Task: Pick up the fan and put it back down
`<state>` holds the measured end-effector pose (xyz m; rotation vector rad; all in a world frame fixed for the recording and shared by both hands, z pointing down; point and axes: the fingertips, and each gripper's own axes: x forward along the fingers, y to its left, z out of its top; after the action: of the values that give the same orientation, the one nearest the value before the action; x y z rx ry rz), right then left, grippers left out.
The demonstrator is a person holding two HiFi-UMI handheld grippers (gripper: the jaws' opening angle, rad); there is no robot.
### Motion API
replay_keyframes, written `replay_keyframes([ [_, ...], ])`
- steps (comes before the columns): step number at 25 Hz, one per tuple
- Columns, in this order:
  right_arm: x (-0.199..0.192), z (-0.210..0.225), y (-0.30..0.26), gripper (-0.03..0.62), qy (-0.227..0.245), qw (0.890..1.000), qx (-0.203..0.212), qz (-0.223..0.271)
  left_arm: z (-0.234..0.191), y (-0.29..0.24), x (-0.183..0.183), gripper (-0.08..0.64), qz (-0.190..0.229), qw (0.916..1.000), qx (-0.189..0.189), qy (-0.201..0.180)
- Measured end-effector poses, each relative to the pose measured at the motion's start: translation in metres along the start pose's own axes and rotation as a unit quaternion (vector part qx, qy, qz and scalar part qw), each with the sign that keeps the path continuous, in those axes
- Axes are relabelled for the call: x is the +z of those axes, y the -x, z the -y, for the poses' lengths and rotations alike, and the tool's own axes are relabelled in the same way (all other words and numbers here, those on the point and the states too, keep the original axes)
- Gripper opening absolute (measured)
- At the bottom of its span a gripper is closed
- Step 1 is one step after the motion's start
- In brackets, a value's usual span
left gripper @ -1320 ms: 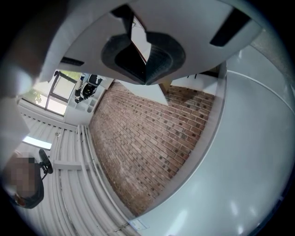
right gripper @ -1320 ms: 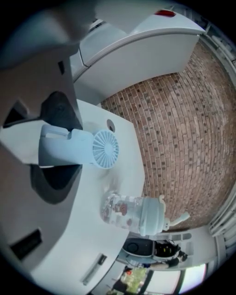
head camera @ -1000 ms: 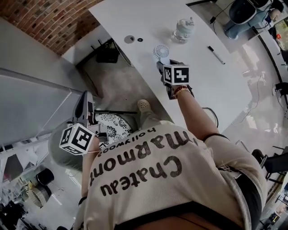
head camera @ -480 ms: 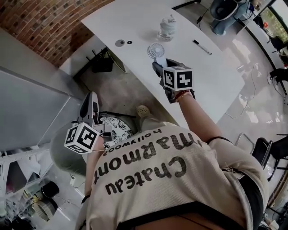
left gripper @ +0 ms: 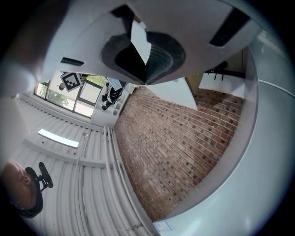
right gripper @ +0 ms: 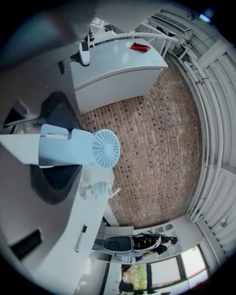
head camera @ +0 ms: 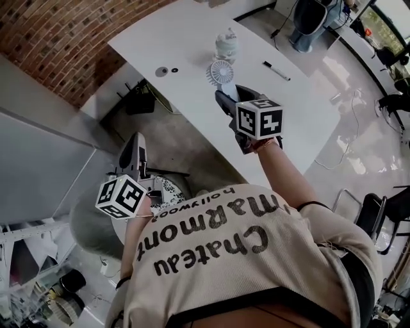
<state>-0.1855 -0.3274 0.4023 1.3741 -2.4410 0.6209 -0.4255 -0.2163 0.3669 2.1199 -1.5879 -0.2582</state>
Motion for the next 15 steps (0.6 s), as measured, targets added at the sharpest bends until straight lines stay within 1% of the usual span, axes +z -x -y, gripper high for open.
replay_keyframes([
  [5, 0.012, 0.009, 0.014, 0.221, -0.010, 1.000, 0.012, 0.019, 0.026, -0.029, -0.007, 0.000, -0.003, 0.9993, -0.036, 0.002],
  [11, 0.008, 0.040, 0.045, 0.221, -0.028, 0.999, 0.028, 0.010, 0.083, -0.072, -0.028, 0.000, -0.005, 0.9972, -0.074, -0.001],
  [15, -0.001, 0.068, 0.065, 0.221, -0.037, 0.999, 0.028, 0.010, 0.121, -0.093, -0.063, 0.000, -0.043, 0.9946, -0.094, 0.002],
])
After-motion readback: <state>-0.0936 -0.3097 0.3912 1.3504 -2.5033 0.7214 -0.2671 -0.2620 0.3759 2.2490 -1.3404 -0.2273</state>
